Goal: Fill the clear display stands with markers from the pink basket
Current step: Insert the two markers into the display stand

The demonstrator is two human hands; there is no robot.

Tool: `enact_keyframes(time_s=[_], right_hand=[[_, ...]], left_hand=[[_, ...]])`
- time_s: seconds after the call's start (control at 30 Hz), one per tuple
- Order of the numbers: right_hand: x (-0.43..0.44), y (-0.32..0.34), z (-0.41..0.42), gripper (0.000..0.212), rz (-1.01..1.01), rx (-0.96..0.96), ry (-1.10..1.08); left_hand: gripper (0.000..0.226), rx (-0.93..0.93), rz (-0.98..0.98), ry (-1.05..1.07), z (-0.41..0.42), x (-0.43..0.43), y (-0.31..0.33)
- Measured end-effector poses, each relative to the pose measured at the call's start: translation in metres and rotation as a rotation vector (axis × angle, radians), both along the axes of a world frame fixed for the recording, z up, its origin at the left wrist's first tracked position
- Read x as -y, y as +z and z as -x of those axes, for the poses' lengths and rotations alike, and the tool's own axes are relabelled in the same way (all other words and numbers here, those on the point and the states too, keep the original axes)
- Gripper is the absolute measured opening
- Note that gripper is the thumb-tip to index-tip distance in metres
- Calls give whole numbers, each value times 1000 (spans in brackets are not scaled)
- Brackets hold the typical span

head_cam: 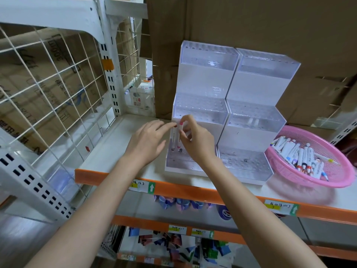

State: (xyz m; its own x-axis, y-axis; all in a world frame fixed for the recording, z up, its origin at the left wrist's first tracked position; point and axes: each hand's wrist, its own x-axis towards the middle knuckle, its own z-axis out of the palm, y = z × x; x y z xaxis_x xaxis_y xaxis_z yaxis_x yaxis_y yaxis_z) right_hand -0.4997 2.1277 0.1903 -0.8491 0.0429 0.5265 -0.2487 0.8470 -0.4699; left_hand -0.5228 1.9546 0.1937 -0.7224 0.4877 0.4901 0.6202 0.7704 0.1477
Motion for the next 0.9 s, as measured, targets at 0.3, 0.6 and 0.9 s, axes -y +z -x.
enact_keyframes(time_s=[0.3, 0.6, 0.9], right_hand=[[3, 2, 9, 10, -55, 17, -62], [2, 14, 8, 17, 33, 108, -62], [-1, 26, 4, 19, 21, 178, -32]], left_hand=[[62, 15, 3, -1, 0, 0, 0], [61, 60, -25, -2, 1, -1, 0], [57, 107, -33, -33, 5, 1, 4]])
